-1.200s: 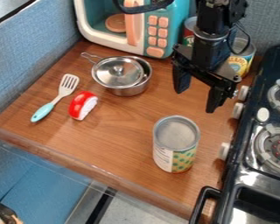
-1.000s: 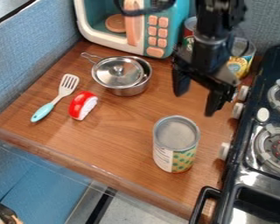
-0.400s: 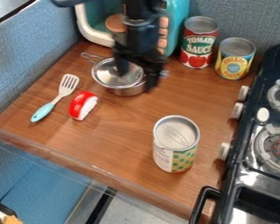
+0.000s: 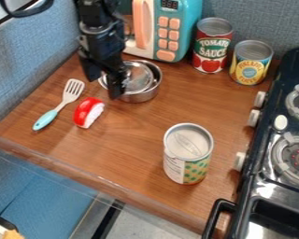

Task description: Move the sushi to the right side of the silver pot.

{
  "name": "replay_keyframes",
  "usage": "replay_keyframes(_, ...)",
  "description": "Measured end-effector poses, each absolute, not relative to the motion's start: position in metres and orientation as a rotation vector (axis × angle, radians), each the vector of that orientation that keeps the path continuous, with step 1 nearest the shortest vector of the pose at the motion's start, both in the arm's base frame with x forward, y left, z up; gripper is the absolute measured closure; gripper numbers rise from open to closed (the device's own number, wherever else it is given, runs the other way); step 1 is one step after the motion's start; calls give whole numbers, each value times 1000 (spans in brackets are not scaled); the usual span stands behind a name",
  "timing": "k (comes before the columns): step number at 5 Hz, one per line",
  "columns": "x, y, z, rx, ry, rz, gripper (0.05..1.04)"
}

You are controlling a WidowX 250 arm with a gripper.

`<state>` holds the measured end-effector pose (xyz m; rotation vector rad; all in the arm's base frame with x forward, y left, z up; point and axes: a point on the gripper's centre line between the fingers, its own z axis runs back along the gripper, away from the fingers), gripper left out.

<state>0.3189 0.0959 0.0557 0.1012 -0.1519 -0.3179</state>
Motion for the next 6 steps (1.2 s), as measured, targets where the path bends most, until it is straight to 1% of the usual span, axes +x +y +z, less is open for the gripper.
replay_keyframes(1,311,106,33,99,-110,-253,83)
replay_keyframes(2,311,108,11,95,-52,-173,83)
replay_keyframes(3,312,111,-4,110,2,-148,83)
replay_keyframes(4,310,112,-10,105,35,-126,147)
replay_keyframes(5,309,106,-1,103,39,-105,427)
replay_keyframes(6,318,78,35,64,18,-40,491)
